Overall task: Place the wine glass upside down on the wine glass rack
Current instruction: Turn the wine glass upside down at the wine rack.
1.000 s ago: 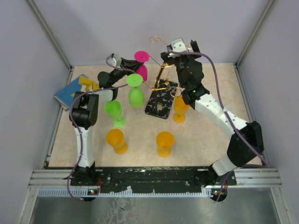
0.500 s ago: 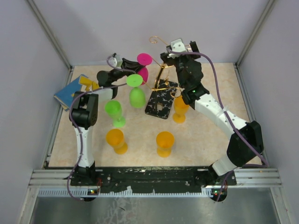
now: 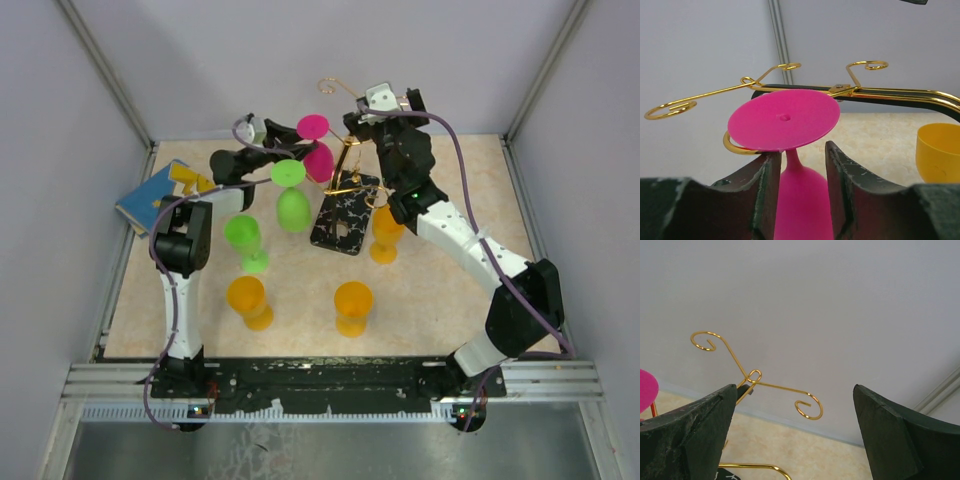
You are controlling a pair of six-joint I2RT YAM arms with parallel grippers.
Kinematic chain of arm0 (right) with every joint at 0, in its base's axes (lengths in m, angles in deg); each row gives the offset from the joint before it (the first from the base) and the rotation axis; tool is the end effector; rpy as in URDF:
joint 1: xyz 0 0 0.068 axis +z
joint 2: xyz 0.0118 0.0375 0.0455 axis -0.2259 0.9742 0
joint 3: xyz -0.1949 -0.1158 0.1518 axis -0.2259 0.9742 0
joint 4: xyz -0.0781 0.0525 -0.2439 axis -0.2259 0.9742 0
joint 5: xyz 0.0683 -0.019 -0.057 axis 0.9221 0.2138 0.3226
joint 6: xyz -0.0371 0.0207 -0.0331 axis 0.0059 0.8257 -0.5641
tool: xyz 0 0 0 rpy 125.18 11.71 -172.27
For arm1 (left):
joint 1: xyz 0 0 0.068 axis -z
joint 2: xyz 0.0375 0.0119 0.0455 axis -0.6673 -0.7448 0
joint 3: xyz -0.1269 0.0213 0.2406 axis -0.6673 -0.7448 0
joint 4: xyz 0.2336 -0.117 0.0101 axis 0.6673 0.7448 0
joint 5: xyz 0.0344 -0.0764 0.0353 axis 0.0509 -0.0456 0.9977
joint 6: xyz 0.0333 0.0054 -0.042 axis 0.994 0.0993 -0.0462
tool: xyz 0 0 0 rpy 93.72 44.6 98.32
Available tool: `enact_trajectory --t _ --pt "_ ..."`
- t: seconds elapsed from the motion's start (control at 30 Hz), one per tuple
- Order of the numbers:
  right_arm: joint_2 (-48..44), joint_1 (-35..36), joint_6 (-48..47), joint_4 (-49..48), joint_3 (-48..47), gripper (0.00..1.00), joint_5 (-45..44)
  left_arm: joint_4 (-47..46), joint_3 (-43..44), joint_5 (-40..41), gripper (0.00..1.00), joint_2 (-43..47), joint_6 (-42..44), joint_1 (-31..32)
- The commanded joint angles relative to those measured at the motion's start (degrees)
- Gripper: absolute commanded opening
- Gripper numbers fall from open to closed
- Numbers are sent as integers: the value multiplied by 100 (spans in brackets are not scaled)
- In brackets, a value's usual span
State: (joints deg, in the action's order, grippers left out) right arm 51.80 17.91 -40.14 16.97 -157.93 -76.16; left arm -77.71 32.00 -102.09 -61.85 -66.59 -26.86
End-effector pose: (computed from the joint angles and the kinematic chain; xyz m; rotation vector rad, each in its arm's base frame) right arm 0.3153 0.1731 0.4162 -0.3480 1.2383 -0.2554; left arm 0.4490 -0.1504 0.2719 0.8719 0.8435 -0.9827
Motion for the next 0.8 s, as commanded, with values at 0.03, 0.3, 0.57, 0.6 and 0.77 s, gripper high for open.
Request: enact_trajectory --t 0.03,0.3,0.57,0.6,0.77 --pt "-41 -29 91 -89 -185 99 -67 -47 -119 -42 50 144 124 -9" --pt "81 -37 176 195 -459 99 -436 42 -338 47 66 308 90 -271" --pt "243 -338 1123 1458 -1211 99 -376 109 -661 108 100 518 22 -712" --pt "261 -407 1234 1613 -1295 99 -372 176 -705 122 100 563 90 -750" --pt "311 -661 1673 2331 -1746 99 -639 1093 -818 279 100 848 648 -864"
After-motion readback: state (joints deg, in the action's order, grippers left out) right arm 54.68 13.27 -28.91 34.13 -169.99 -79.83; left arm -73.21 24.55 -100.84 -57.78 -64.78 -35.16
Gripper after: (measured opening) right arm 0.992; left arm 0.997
